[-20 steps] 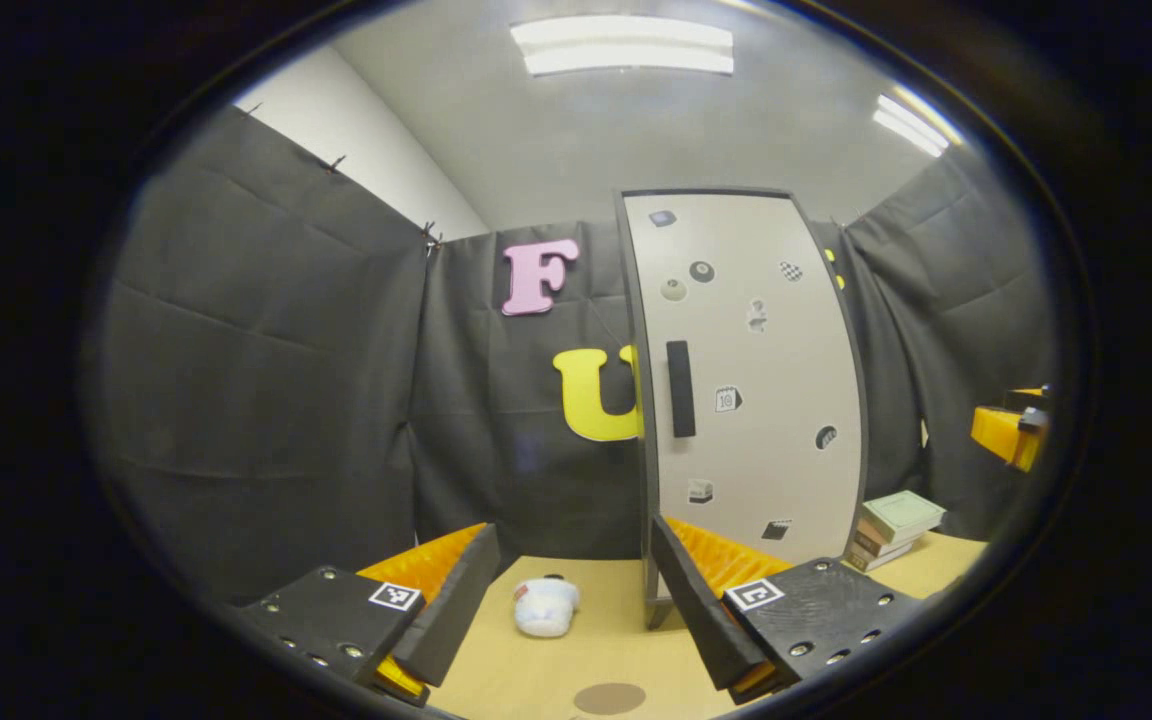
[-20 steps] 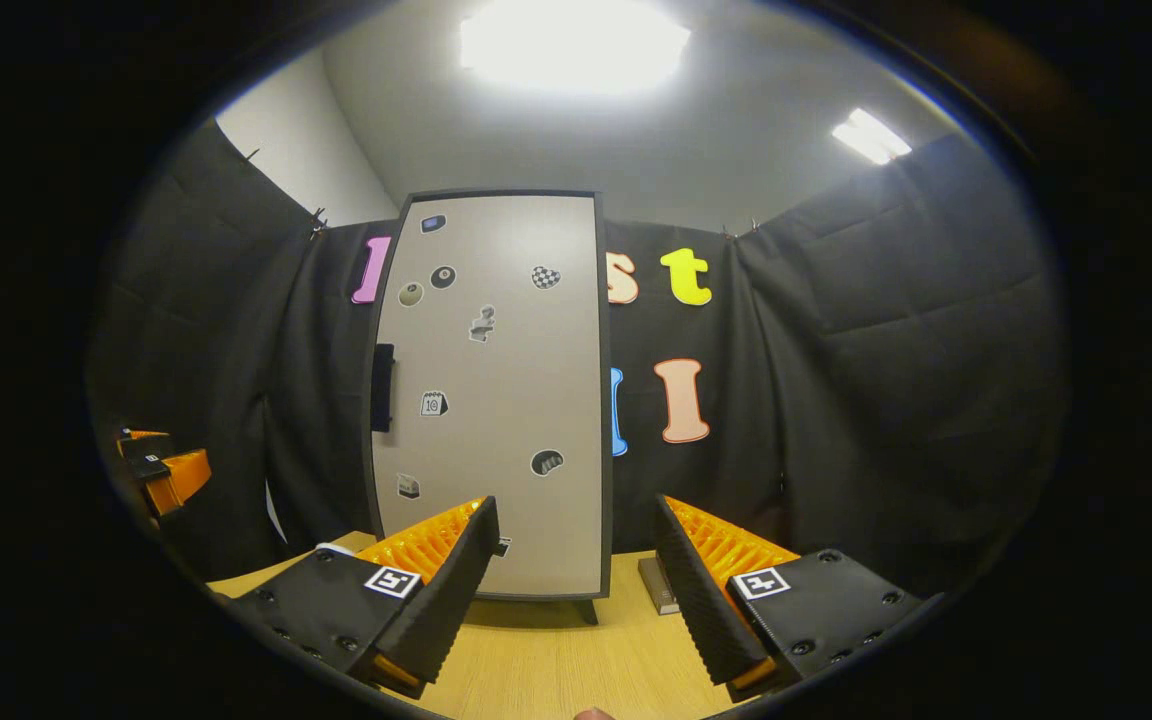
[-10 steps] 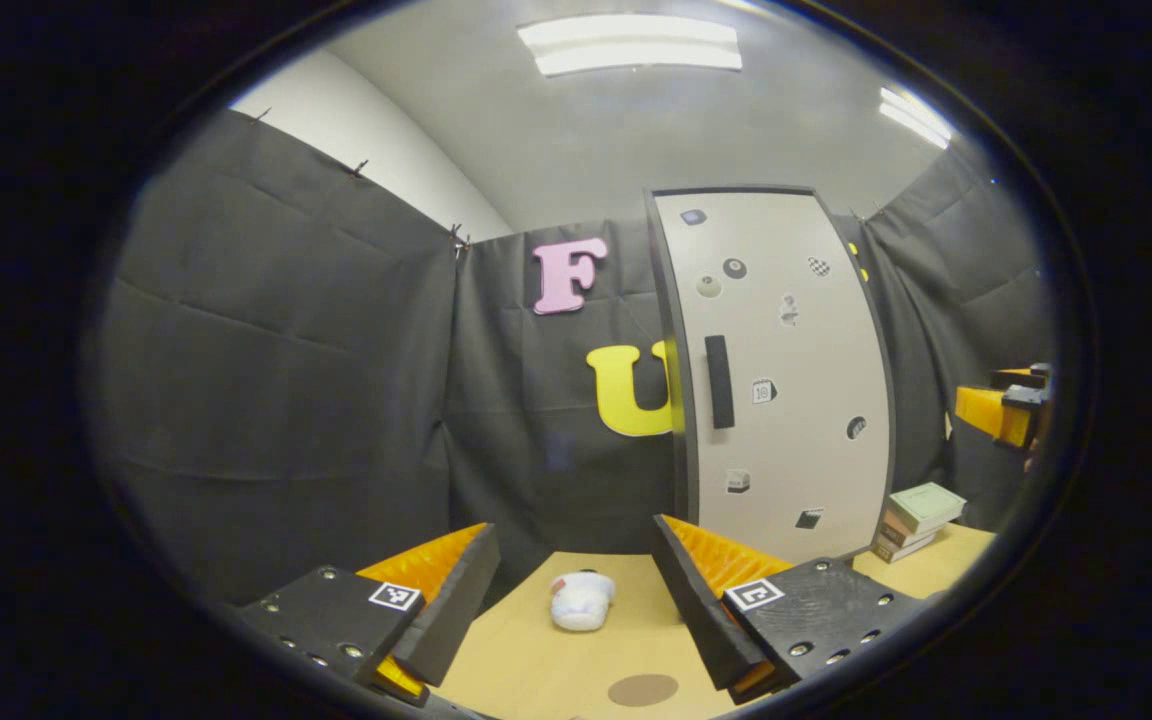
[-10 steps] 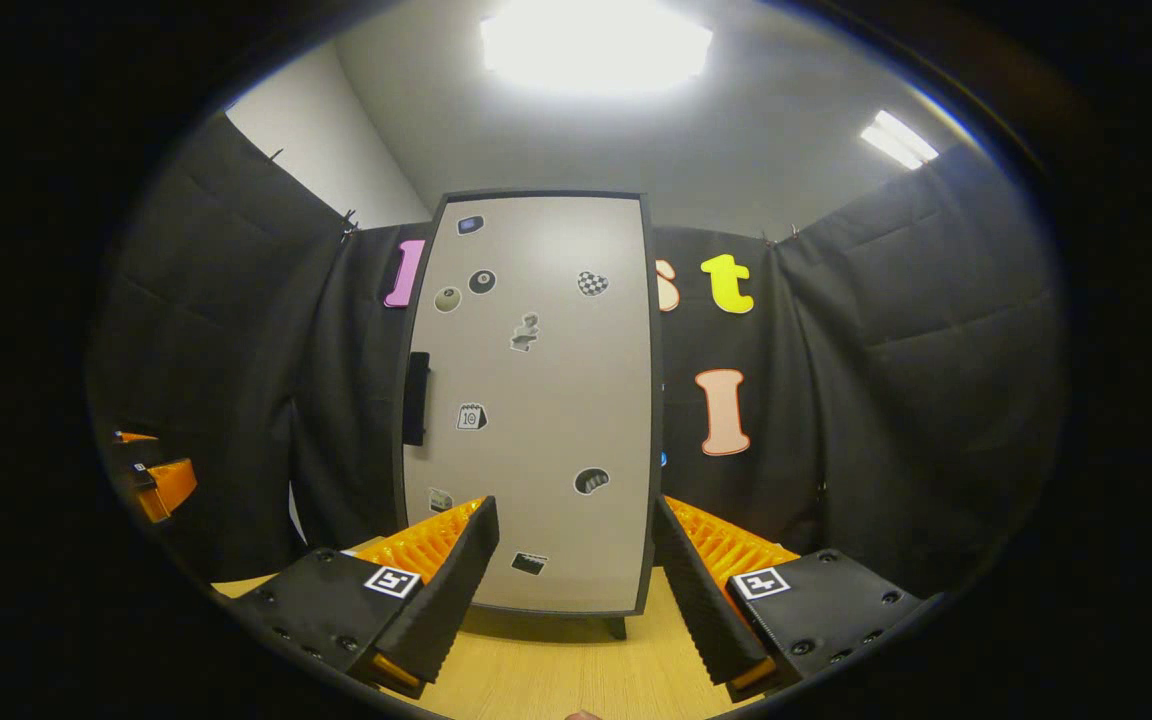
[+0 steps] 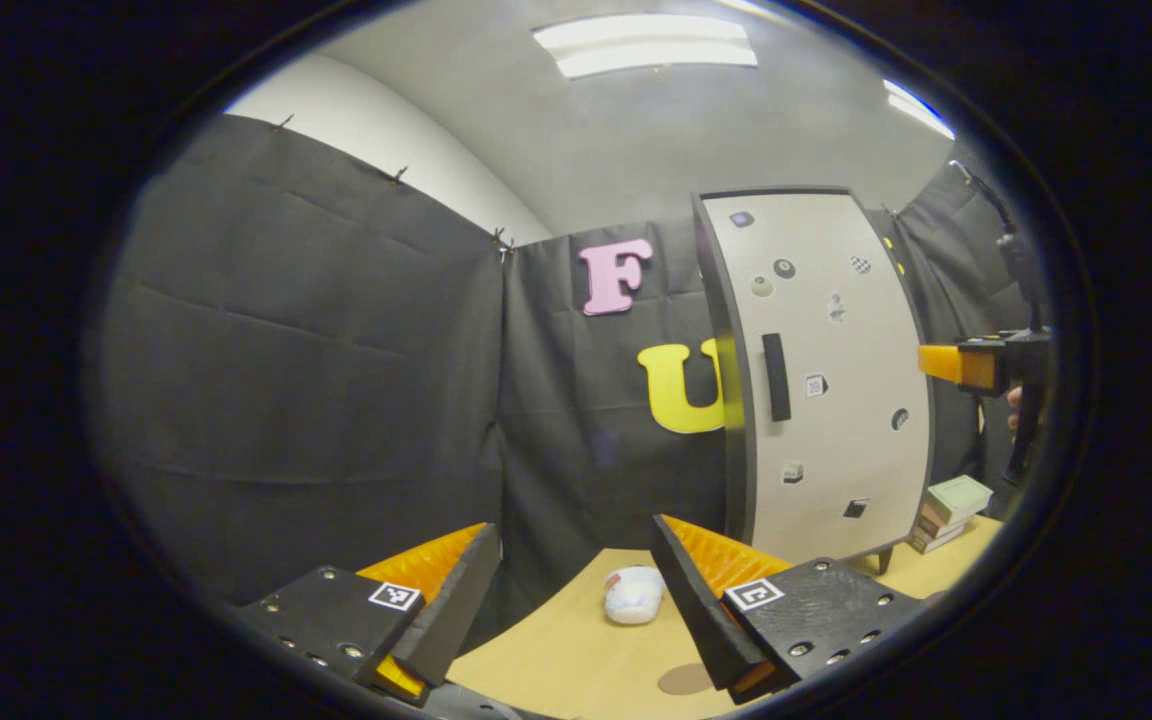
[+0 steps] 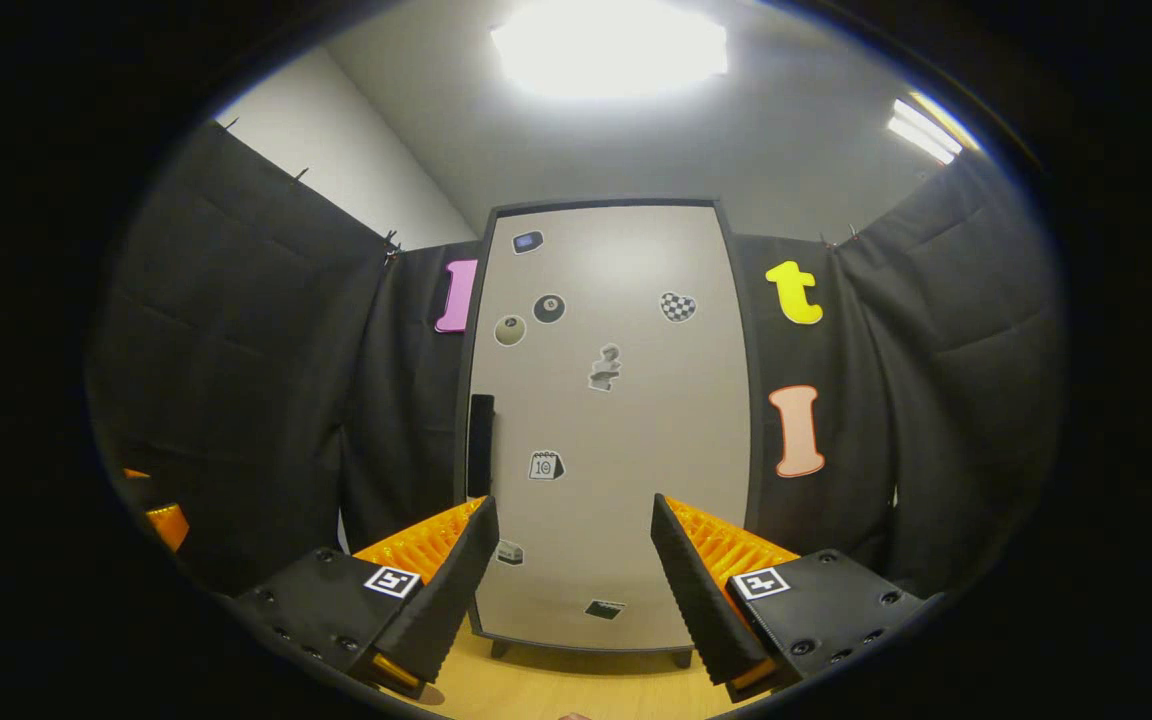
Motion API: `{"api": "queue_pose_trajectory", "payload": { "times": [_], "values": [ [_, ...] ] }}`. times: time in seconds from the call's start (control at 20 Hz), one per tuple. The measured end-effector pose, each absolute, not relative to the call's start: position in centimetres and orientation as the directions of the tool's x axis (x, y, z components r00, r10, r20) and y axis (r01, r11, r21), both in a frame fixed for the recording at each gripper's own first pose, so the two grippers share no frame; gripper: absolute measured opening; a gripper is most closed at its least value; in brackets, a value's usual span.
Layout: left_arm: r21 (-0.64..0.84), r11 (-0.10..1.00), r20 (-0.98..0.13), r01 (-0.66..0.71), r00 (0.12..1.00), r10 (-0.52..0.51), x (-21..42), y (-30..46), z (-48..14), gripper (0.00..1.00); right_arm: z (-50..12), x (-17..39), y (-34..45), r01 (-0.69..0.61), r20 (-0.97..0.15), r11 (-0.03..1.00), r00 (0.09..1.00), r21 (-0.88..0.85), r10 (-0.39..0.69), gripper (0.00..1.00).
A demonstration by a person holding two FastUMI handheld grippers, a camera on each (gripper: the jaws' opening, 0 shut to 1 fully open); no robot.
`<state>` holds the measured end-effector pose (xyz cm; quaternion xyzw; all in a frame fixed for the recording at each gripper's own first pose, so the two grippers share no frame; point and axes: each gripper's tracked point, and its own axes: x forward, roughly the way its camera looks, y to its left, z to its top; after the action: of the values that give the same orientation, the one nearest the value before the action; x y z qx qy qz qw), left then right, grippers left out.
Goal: Open the cabinet door with the right hand, grasp the bottle in the cabinet with the left hand and place it on the coaster, then close the cabinet door with the right hand.
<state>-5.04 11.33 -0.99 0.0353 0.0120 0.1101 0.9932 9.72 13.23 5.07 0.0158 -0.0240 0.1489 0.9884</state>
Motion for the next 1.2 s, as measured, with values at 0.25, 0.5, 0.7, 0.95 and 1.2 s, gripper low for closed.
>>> {"api": "queue_pose_trajectory", "payload": {
  "times": [0.25, 0.5, 0.7, 0.95, 1.2],
  "values": [
    [0.099, 0.956, -0.027, -0.275, 0.960, 0.279, -6.6, 14.4, -1.4, 0.94, 6.7, 12.7, 17.7, -0.350, 0.055, 0.936, 0.936, 0.028, 0.349, 0.98],
    [0.111, 0.941, -0.042, -0.320, 0.944, 0.326, -7.8, 17.0, -2.0, 0.92, 7.2, 16.5, 21.7, -0.368, 0.015, 0.929, 0.930, 0.048, 0.368, 0.97],
    [0.115, 0.930, -0.050, -0.349, 0.933, 0.356, -8.6, 19.1, -2.5, 0.94, 6.6, 19.9, 24.1, -0.345, -0.036, 0.938, 0.938, 0.035, 0.346, 0.98],
    [0.119, 0.912, -0.064, -0.392, 0.914, 0.401, -9.5, 21.3, -2.9, 0.92, 4.9, 23.3, 27.8, -0.349, -0.118, 0.937, 0.929, 0.035, 0.350, 0.98],
    [0.127, 0.903, -0.064, -0.410, 0.905, 0.420, -10.2, 23.2, -3.1, 0.94, 2.1, 26.6, 29.3, -0.299, -0.211, 0.953, 0.929, 0.049, 0.303, 0.81]
  ]
}}
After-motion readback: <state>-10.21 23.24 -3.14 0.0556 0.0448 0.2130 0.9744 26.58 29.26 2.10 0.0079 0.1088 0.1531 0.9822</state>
